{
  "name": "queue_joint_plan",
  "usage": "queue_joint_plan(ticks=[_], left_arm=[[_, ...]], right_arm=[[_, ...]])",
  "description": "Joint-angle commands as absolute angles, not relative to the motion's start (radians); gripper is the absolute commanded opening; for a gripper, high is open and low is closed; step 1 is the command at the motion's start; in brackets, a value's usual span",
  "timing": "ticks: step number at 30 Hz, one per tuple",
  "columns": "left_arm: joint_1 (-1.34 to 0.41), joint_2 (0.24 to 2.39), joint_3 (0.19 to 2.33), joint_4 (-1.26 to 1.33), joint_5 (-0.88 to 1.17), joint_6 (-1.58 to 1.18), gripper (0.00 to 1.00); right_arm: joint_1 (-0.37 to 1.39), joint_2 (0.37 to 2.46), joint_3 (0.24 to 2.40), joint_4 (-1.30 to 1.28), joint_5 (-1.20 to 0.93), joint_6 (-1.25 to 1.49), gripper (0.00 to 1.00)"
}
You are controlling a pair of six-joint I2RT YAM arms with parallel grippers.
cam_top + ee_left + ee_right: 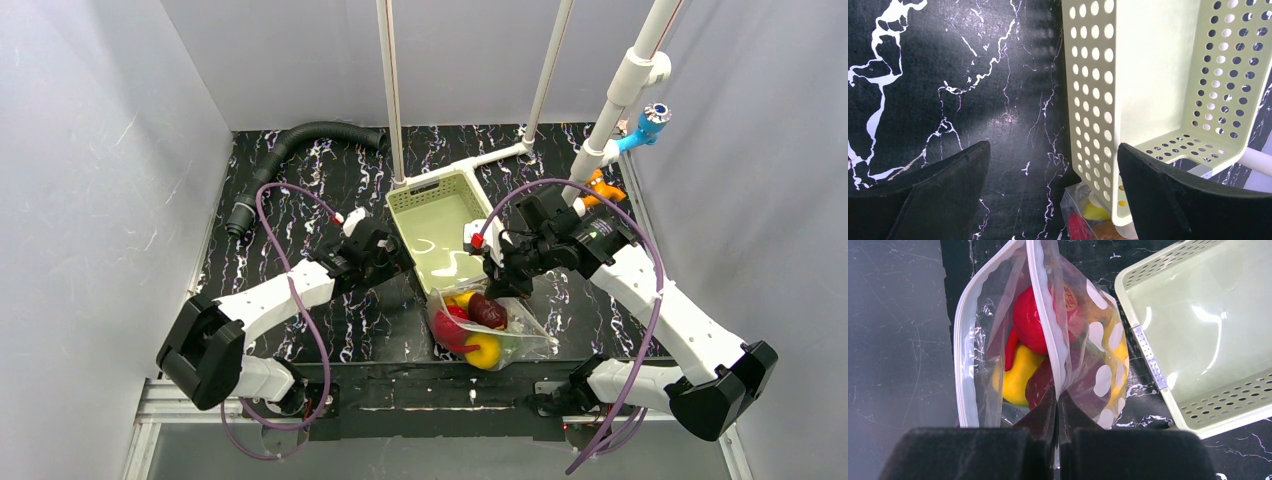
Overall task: Open the zip-top bag and remove the fake food
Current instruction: Open the zipper of the food storage bag at the center of the board.
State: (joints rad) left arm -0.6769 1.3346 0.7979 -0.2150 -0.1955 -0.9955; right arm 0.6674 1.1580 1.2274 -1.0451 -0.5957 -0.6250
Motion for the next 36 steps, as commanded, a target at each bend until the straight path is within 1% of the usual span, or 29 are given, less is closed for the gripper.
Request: queue_joint_plan(ticks=[1, 15, 24, 25, 27, 30, 32, 34, 36], left_arm=[[-0.673, 1.343, 0.833, -0.245, -0.228, -0.991, 0.98], [-0.672, 1.373, 0.842, -0.210, -0.223, -1.023, 0.98], [-0.672, 1.459, 0.929, -0.226, -0.225, -1.084, 0.98], [-0.672, 1.481, 0.943, -0.235, -0.227, -1.086, 0.97], [-0.672, 1.513, 0.971, -0.258, -0.235, -1.098, 0.88], [-0.672, 1.572, 1.017, -0.302, -0.248, -1.090, 0.69], [-0.672, 1.602, 1.035, -0.330, -0.258, -1.081, 0.52], [-0.672, 1.616, 1.035, -0.344, -0.268, -1.076, 0.28], [-0.673, 1.614, 1.020, -0.347, -0.281, -1.071, 0.12]], right_arm=[[0.663, 1.139, 1.226, -1.046, -0.625, -0.631, 0.01], [0.634, 1.133, 1.288, -1.084, -0.620, -0.646, 0.01], [0.623, 1.129, 1.288, -1.088, -0.629, -0.648, 0.01], [0.622, 1.129, 1.287, -1.087, -0.630, -0.648, 0.01], [0.621, 1.130, 1.286, -1.087, -0.632, -0.648, 0.01], [0.619, 1.126, 1.284, -1.087, -0.634, -0.648, 0.01], [0.617, 1.123, 1.283, -1.085, -0.635, -0.648, 0.01], [0.617, 1.119, 1.279, -1.084, -0.637, -0.647, 0.01], [0.615, 1.115, 1.275, -1.082, -0.638, -0.647, 0.01]])
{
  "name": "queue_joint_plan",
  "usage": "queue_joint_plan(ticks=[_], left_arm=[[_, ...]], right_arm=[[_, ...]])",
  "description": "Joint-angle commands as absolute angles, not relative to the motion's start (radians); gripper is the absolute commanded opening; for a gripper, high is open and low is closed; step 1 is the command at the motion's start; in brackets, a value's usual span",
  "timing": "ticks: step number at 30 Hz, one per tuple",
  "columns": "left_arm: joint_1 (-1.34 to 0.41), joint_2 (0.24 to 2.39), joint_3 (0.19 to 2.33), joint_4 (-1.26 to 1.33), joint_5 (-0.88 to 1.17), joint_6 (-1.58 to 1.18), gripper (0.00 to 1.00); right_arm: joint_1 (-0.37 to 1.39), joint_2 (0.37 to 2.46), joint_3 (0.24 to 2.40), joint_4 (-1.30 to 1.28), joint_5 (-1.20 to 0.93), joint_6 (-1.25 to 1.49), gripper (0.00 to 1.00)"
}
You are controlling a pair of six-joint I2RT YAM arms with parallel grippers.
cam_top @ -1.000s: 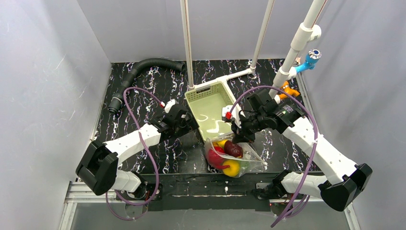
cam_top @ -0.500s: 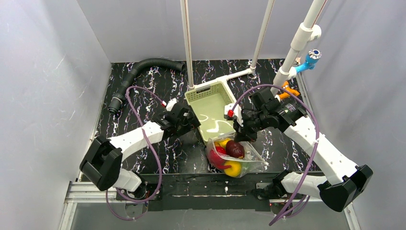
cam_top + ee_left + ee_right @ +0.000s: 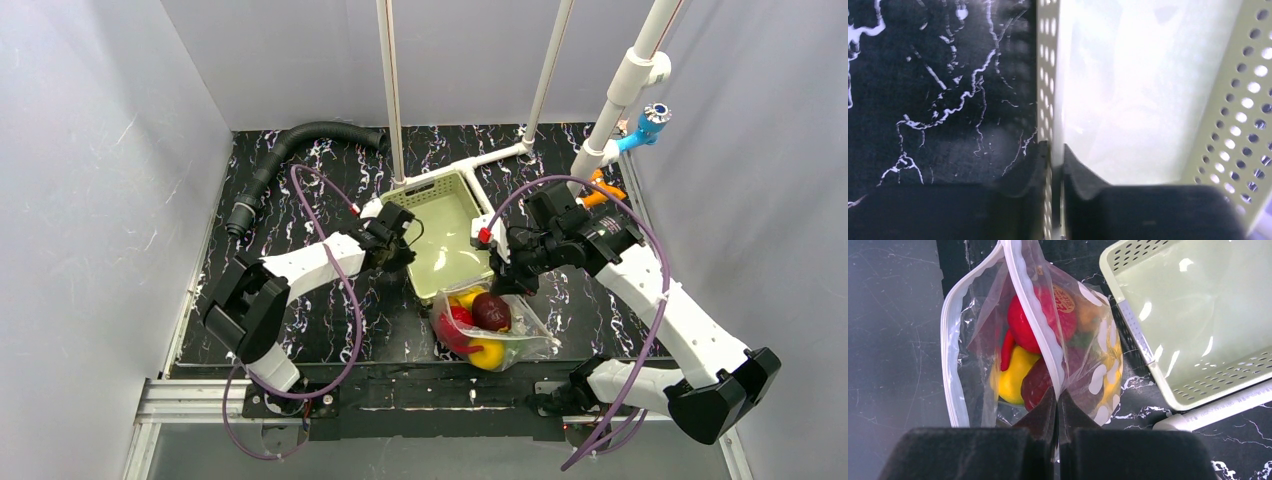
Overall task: Open the zip-top bag and remove the fake food
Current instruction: Open the zipper of the food storage bag at the center of the board.
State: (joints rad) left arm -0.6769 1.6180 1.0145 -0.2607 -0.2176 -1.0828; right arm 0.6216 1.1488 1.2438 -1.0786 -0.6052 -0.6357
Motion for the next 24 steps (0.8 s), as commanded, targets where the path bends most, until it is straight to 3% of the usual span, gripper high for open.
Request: queue_joint_plan(ticks=[1, 2, 13, 24], left_arm=[[-0.673, 1.607, 1.013, -0.351, -0.290, -1.060, 0.04], [-0.673, 1.595, 1.007, -0.360, -0.305, -1.058, 0.00], [-0.607, 1.267, 0.853, -0.519, -0.541, -1.134, 0.00], [-0.284, 1.141, 0.697, -0.462, -0.375, -1.006, 0.00]], right_arm=[[0.614, 1.114, 1.273, -1.081, -0.639, -0.648, 0.01], [0.615, 1.112, 1.272, -1.081, -0.639, -0.647, 0.01], [0.624, 1.149, 1.338, -1.111, -0.632, -0.670, 0.01], [0.704, 1.293, 1.521, -1.118, -0.507, -0.708, 0.01]])
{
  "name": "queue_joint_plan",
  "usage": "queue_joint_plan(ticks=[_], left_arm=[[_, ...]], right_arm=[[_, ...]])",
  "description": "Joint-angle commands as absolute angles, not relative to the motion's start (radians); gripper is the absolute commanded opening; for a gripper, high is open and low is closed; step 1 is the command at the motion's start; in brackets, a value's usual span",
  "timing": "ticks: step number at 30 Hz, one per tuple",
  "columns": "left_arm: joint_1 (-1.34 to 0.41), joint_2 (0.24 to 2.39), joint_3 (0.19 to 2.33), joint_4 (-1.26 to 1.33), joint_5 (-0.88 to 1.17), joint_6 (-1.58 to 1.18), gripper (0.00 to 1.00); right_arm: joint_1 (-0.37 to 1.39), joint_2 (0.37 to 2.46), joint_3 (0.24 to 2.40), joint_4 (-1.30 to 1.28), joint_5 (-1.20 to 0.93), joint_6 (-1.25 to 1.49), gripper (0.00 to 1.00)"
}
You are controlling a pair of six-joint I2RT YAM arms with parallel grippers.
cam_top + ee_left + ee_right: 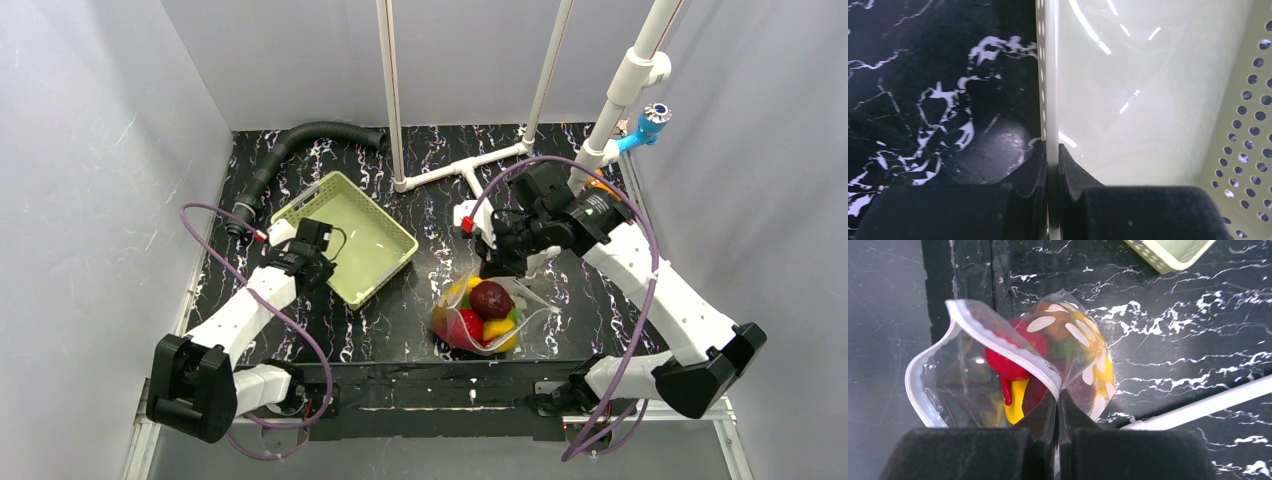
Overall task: Open the zip-top bag and remove the fake food
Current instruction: Open the zipper of the food storage bag at the center of the board.
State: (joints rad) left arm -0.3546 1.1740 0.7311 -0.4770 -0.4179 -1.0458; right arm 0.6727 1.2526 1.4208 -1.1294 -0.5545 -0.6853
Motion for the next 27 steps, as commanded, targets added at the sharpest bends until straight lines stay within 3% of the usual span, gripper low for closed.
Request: queue_joint_plan(ticks=[1, 7, 11, 17, 23, 27], left_arm=[[-0.266, 1.141, 0.692, -0.460, -0.367, -1.006, 0.00], [-0.193, 1.135, 0.668, -0.476, -0.358, -1.045, 0.02], [-0.171, 1.134, 0.683, -0.501, -0.336, -1.050, 0.35], [-0.166, 1.067, 0.703, -0.521, -0.286, -1.016, 0.72], [-0.165, 0.948, 0.739, -0.565, -0.210, -0.910, 0.96], [-0.166, 0.852, 0.728, -0.552, -0.080, -0.828, 0.98]], right_arm=[[0.710, 1.308, 1.540, -1.114, -0.497, -0.708, 0.01], [0.722, 1.395, 1.658, -1.062, -0.440, -0.693, 0.01], [0.722, 1.444, 1.729, -1.010, -0.385, -0.658, 0.01], [0.722, 1.525, 1.799, -0.926, -0.248, -0.607, 0.01], [0.722, 1.560, 1.808, -0.815, -0.032, -0.624, 0.01], [0.724, 1.531, 1.759, -0.794, -0.021, -0.608, 0.01]])
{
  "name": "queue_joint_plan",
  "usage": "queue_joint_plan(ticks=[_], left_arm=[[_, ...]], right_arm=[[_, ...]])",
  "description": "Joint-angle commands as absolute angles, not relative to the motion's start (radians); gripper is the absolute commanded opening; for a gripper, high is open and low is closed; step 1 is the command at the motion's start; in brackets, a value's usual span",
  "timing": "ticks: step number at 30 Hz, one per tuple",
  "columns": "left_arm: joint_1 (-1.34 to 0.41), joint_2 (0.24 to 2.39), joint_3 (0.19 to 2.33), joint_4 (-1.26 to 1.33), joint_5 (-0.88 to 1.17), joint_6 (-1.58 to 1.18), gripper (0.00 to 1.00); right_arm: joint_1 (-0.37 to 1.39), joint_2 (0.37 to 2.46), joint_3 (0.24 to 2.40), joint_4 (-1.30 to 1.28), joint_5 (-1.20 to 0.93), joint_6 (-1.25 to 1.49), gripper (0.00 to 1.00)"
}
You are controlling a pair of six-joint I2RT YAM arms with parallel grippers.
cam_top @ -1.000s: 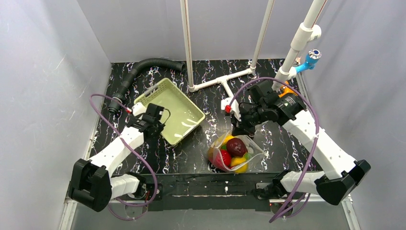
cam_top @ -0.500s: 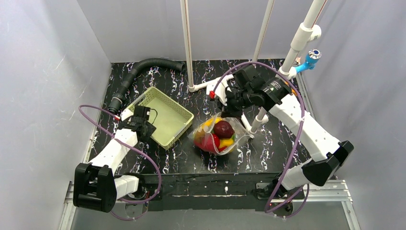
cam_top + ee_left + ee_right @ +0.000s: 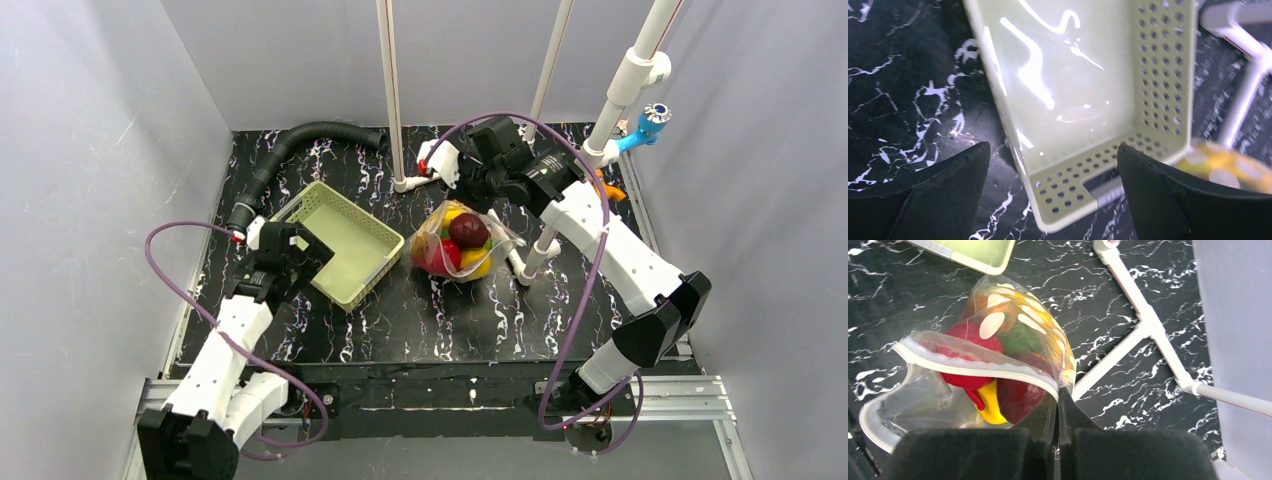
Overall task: Open the zip-top bag and remove the fake food
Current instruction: Open the zipper of the food storage bag at the center of the board, then pick up the fake fruit from the zipper food storage bag.
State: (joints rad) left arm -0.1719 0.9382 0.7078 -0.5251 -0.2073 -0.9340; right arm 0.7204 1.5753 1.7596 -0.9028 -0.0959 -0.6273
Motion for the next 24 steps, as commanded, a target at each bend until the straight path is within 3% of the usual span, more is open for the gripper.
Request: queue_joint_plan(ticks=[1, 8, 15, 19, 24], left_arm=[[-0.165, 0.829, 0.718, -0.537, -0.037, -0.807, 0.98], [-0.166, 0.659, 0.621, -0.356, 0.345, -0.709, 0.98], [-0.179, 0.629, 0.588, -0.242, 0.659, -0.760, 0.98], [-0.242, 0.543, 0.511, -0.116, 0.662, -0.881, 0.98], [-0.474, 0.496, 0.472, -0.035, 0.497, -0.946, 0.98]], right_arm=[[0.725, 1.516, 1.732, -0.790, -0.025, -0.604, 0.01], [0.740, 1.401, 1.470, -0.749, -0.162, -0.575, 0.01], [0.752, 1.369, 1.340, -0.716, -0.312, -0.524, 0.01], [0.752, 1.373, 1.318, -0.685, -0.356, -0.504, 0.01], [0.751, 1.388, 1.336, -0.677, -0.411, -0.477, 0.01]])
